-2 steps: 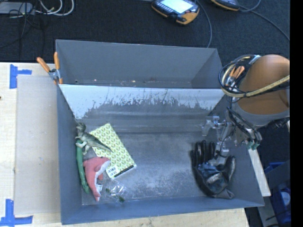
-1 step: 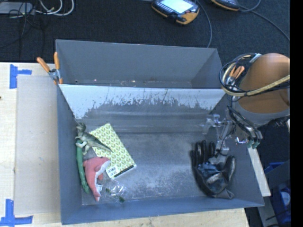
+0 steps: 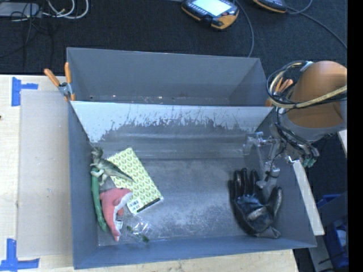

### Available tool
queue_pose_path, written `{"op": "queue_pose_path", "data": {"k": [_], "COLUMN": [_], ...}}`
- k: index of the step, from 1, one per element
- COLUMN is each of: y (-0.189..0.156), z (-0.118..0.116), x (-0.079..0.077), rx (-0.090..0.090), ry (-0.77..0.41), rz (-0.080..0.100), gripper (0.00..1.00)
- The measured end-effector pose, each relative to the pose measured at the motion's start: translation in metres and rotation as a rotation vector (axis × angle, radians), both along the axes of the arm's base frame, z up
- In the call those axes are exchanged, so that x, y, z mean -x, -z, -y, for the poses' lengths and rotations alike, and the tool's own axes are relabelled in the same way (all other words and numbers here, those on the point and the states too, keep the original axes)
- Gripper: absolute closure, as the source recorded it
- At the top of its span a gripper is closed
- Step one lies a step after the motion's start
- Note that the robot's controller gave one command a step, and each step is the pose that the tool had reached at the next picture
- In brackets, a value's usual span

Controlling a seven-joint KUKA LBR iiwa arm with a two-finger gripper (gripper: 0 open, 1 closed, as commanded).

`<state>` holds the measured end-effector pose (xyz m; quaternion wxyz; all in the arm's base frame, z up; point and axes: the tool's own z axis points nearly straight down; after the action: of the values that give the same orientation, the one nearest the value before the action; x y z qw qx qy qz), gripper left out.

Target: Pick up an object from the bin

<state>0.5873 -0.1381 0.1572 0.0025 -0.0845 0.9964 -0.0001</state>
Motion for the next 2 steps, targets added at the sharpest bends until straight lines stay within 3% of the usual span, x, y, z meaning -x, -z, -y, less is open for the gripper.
{"op": "queue_pose_path", "data": {"k": [1, 2], "y": [0.039, 0.049], "z": [0.020, 0.019], "x": [-0.009, -0.005], "rx": [-0.001, 0.001], "ry": [-0.163, -0.289], "rz": [-0.008, 0.000], "gripper": [0.00, 0.00]}}
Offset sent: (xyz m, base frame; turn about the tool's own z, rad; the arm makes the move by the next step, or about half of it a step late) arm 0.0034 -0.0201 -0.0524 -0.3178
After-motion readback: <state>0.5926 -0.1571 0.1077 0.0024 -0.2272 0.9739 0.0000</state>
